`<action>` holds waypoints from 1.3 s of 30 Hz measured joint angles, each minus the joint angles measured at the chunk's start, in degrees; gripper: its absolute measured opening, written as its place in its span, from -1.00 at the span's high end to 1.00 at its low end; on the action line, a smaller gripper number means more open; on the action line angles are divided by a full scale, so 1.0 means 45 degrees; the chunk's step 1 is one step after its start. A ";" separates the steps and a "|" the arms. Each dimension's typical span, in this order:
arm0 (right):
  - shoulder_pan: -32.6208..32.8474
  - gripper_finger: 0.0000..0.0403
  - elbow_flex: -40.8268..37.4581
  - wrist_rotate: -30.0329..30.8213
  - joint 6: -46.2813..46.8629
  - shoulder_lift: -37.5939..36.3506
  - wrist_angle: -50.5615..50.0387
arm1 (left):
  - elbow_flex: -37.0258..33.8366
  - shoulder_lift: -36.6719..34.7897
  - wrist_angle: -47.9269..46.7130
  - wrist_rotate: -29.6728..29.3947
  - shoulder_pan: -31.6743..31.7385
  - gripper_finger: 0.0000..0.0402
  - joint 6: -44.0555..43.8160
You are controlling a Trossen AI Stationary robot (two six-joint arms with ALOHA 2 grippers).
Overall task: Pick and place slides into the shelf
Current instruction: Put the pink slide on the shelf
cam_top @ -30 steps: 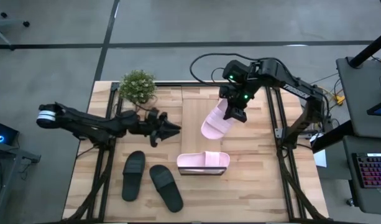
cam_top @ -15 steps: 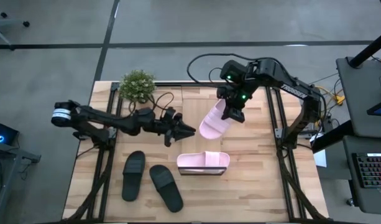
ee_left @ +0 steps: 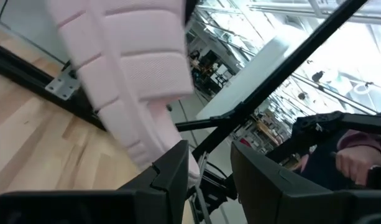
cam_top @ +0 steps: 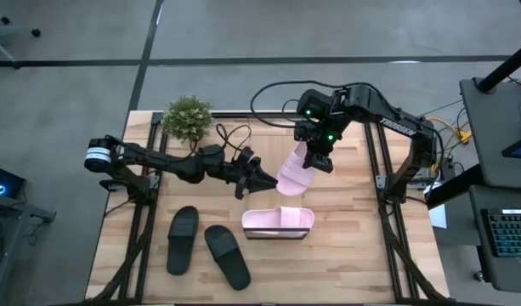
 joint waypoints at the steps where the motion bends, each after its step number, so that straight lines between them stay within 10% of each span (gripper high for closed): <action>1: 0.0000 0.96 0.0000 0.0004 0.0000 -0.0036 -0.0032 | -0.0036 0.0001 -0.0008 0.0000 0.0046 0.47 -0.0108; 24: 0.0330 0.96 0.0000 -0.0042 0.0027 -0.0215 -0.0277 | -0.0255 -0.0144 -0.0079 0.0489 0.0717 0.45 -0.0243; 39: 0.0442 0.96 0.0000 0.0005 0.0160 -0.0215 -0.0148 | 0.0148 0.0132 -0.0166 0.1627 0.0858 -0.39 -0.2237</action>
